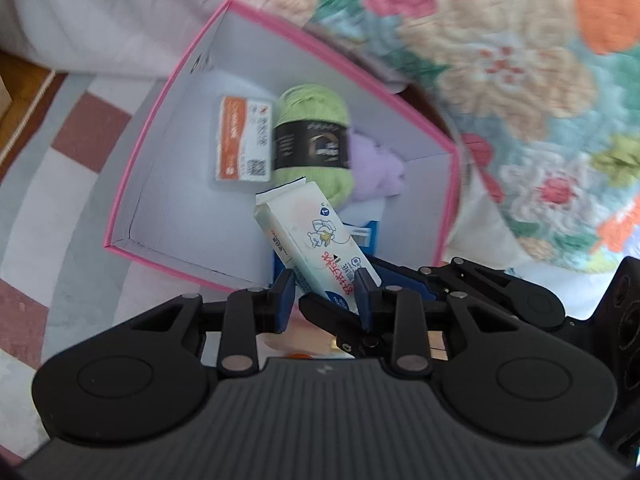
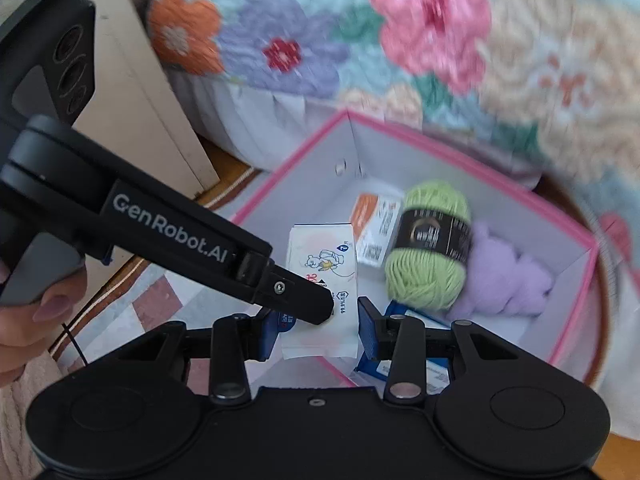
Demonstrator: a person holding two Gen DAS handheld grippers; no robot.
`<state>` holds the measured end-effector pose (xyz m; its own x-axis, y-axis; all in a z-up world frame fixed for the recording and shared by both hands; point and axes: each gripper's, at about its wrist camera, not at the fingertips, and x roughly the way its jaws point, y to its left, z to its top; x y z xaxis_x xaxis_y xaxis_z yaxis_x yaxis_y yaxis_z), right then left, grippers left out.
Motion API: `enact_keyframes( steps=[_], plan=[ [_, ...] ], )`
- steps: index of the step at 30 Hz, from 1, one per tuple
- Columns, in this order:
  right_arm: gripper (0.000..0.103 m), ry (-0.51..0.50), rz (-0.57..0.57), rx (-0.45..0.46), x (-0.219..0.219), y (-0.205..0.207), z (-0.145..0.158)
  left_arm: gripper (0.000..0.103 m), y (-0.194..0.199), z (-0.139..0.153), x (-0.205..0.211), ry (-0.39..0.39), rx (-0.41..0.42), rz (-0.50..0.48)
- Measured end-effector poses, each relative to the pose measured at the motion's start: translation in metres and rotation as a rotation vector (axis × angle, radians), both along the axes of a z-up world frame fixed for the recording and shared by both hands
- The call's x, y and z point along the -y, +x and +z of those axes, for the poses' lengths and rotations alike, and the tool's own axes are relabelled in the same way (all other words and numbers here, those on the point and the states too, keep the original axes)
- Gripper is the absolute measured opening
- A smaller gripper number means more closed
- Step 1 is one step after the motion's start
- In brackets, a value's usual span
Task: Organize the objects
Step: 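Lift the tissue pack with the left tool and carry it into the box, then lower the tissue pack beside the wipes and open the left tool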
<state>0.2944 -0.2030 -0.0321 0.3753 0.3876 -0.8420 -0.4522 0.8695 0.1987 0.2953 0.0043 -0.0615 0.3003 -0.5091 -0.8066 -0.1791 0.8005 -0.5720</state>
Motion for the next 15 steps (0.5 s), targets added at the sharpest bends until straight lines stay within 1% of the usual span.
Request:
enact_keyframes(
  steps=[5,7,11,15],
  plan=[
    [0.046,0.005,0.005,-0.062,0.003,0.022,-0.031,0.03,0.022,-0.03,0.002,0.02,-0.068,0.006],
    [0.046,0.009,0.0,-0.086,0.005,0.031,-0.041,0.03,0.03,-0.038,0.006,0.034,-0.082,0.001],
    [0.046,0.025,-0.007,-0.137,0.01,0.042,-0.057,0.03,0.041,-0.052,0.01,0.05,-0.109,-0.016],
    [0.046,0.028,0.01,-0.164,0.009,0.047,-0.068,0.03,0.046,-0.06,0.011,0.069,-0.122,-0.026]
  ],
)
